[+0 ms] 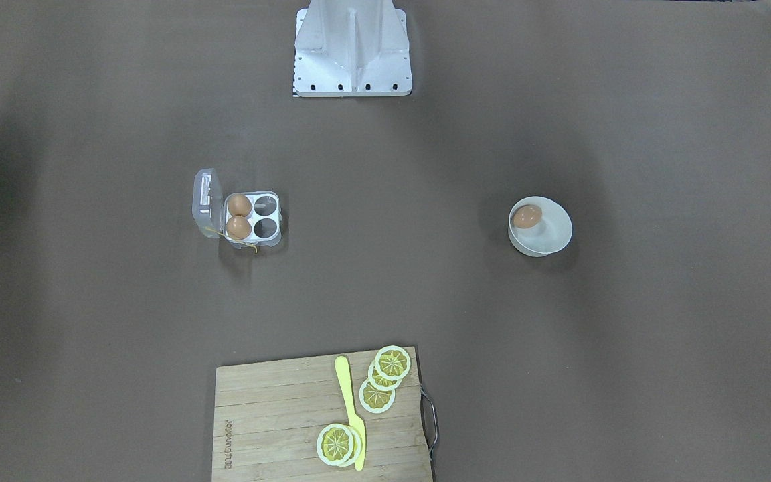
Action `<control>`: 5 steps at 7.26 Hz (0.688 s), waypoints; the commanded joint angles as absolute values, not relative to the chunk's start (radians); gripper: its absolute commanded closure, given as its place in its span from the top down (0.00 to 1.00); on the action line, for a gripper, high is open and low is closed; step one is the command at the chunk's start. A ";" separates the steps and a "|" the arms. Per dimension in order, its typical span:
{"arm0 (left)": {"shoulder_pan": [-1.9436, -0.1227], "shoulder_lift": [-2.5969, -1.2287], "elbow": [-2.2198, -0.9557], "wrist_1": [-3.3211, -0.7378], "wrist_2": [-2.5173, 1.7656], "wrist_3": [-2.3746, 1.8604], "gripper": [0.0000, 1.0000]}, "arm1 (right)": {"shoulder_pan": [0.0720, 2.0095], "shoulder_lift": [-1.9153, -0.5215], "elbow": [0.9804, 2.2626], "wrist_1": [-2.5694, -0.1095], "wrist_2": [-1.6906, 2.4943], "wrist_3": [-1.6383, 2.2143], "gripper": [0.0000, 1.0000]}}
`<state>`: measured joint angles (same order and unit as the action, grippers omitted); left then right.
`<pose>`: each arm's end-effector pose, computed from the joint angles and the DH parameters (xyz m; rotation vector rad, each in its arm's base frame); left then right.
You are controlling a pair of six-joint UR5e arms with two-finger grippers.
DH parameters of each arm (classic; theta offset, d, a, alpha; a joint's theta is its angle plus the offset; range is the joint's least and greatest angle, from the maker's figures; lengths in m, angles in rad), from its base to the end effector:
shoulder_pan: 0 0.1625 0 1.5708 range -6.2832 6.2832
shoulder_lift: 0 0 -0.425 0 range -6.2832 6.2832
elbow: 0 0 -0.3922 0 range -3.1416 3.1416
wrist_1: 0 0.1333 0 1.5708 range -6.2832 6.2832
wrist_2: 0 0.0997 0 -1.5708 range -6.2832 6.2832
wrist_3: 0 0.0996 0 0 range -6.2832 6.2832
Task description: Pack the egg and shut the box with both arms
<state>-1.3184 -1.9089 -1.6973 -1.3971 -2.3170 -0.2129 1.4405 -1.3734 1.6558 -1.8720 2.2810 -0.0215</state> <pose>0.0882 -0.6052 0.4292 0.0990 0.7851 0.1459 -0.0048 -0.5624 0.5473 -0.0566 -0.7087 -0.1387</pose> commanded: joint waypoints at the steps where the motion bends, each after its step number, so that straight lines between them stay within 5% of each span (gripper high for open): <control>1: -1.200 -1.985 -1.700 -1.402 -2.315 -0.365 0.90 | 1.440 -1.374 1.655 -1.875 2.281 -0.021 1.00; 5: -1.024 -1.959 -1.690 -1.552 -2.312 -0.454 0.95 | 1.440 -1.378 1.655 -1.876 2.283 -0.023 1.00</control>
<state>-1.0861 -1.9696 -1.6915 -1.5199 -2.3123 -0.4378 1.4404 -1.3786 1.6552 -1.8755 2.2825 -0.0228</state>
